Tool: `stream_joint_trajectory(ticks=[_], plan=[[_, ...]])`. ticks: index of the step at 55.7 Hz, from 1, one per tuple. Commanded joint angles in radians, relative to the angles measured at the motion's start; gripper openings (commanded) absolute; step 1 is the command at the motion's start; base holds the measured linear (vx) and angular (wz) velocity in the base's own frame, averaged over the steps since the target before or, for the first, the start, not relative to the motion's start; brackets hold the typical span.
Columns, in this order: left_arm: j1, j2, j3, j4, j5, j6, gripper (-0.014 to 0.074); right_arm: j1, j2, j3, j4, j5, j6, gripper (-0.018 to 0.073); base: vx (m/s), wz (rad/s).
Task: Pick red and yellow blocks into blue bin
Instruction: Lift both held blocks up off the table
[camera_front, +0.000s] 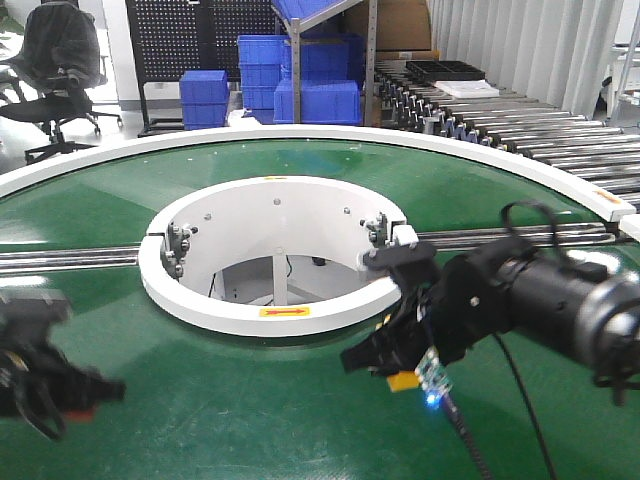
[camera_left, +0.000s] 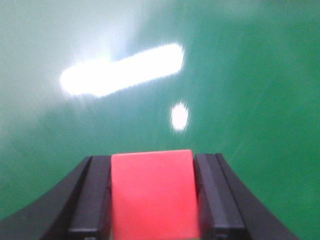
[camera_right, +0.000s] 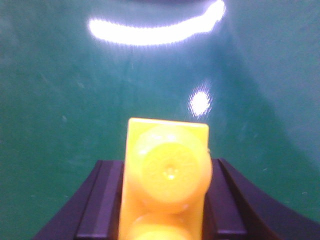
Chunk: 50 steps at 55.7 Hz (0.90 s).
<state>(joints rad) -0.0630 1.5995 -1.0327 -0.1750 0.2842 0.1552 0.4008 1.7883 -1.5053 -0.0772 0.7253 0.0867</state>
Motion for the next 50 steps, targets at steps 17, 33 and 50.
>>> stream_joint_trajectory(ticks=[17,33,50], plan=[[-0.005,-0.565,0.086,-0.024,0.024,0.000,-0.0001,-0.003,-0.424,0.207,-0.019,-0.231,-0.008,-0.0011,0.00,0.00],[-0.014,-0.984,0.349,-0.094,0.031,0.001,-0.0001,-0.003,-0.814,0.611,-0.021,-0.452,-0.009,-0.0011,0.00,0.00],[-0.014,-1.117,0.438,-0.100,0.035,0.001,-0.0001,-0.003,-1.066,0.851,-0.024,-0.535,-0.009,-0.0011,0.00,0.00]])
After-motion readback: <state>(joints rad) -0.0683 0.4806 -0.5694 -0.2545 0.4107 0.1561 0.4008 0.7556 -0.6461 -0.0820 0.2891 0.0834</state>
